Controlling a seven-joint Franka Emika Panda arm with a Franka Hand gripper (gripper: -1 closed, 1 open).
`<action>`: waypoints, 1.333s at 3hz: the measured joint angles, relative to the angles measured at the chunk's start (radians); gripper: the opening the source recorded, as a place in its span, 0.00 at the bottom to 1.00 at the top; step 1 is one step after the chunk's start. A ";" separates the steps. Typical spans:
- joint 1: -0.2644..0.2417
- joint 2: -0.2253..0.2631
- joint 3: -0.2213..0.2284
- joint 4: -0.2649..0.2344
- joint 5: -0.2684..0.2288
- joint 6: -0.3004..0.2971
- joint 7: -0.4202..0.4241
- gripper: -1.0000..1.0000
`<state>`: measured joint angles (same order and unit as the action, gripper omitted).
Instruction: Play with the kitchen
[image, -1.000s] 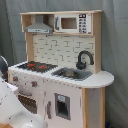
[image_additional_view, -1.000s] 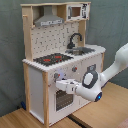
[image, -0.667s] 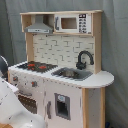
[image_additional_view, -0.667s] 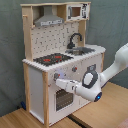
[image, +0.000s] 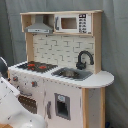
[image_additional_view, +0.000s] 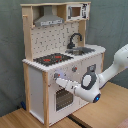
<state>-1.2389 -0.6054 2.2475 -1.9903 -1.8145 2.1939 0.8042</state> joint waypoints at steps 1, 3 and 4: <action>-0.005 -0.020 0.000 0.002 0.000 -0.001 0.099 1.00; -0.008 -0.025 -0.028 0.046 0.054 -0.017 0.125 1.00; -0.008 -0.028 -0.023 0.061 0.090 -0.031 0.075 1.00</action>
<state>-1.2468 -0.6336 2.2242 -1.9298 -1.7242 2.1626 0.8788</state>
